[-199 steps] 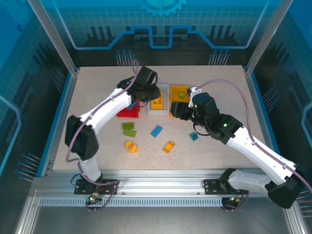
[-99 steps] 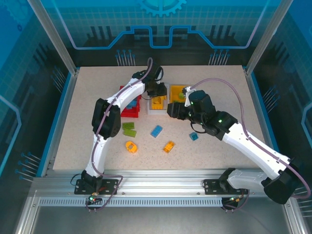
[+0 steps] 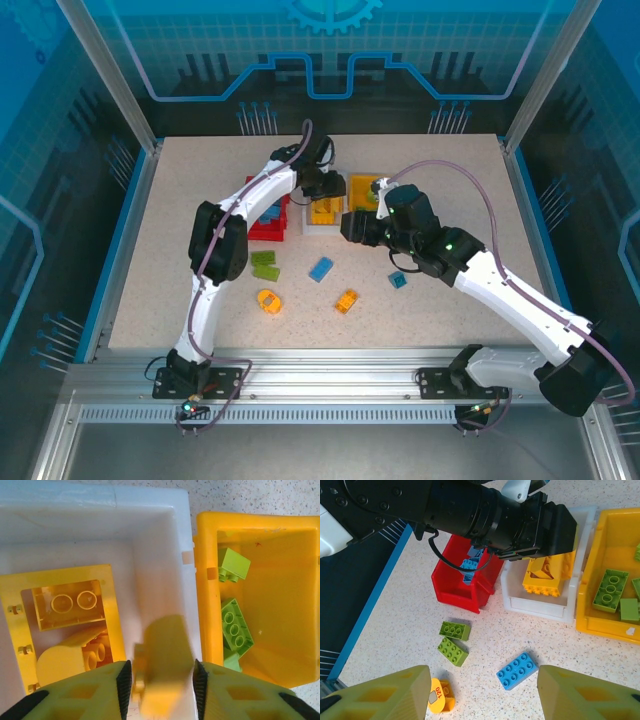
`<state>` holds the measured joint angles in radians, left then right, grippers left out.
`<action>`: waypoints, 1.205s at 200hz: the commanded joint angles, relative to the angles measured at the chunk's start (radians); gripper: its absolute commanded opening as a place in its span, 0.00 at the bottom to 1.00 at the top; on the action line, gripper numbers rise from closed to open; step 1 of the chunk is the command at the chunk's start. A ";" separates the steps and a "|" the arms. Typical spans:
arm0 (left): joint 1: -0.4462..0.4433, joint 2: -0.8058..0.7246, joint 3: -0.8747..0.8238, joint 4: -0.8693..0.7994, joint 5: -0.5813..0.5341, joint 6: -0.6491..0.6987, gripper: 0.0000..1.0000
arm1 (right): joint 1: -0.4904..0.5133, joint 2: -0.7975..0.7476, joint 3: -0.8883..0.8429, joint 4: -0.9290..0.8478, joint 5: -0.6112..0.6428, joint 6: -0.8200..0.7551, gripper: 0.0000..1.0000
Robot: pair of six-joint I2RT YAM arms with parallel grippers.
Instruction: Sort the legos into containers by color
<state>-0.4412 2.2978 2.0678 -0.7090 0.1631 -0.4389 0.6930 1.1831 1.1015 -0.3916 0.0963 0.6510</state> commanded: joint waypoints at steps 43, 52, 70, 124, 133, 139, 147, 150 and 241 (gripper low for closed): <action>0.001 -0.159 -0.118 0.026 0.024 -0.032 0.49 | -0.011 -0.028 -0.002 -0.024 0.010 -0.019 0.60; 0.000 -0.197 -0.150 0.035 0.020 -0.043 0.49 | -0.010 -0.031 -0.008 -0.035 0.017 -0.021 0.60; 0.000 -0.309 -0.252 0.076 0.011 -0.075 0.49 | 0.003 -0.026 -0.021 -0.060 0.046 -0.030 0.60; -0.019 -0.886 -0.822 0.184 -0.178 -0.278 0.56 | 0.227 0.236 0.076 -0.105 0.107 -0.167 0.66; -0.024 -1.001 -0.929 0.186 -0.213 -0.326 0.56 | 0.267 0.304 0.114 -0.090 0.070 -0.214 0.68; -0.027 -1.078 -0.995 0.184 -0.229 -0.349 0.57 | 0.288 0.355 0.144 -0.087 0.045 -0.242 0.70; -0.030 -1.177 -1.077 0.177 -0.242 -0.377 0.59 | 0.307 0.429 0.192 -0.095 0.011 -0.278 0.71; -0.029 -1.215 -1.104 0.173 -0.246 -0.386 0.59 | 0.313 0.457 0.216 -0.102 -0.003 -0.290 0.72; -0.029 -1.897 -1.289 -0.251 -0.258 -0.435 0.70 | 0.325 1.073 0.755 -0.363 -0.005 -0.442 0.77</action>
<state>-0.4679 0.4576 0.7898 -0.7864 -0.1001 -0.8436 1.0271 2.1830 1.7576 -0.6476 0.0780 0.2600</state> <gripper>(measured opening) 0.701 0.764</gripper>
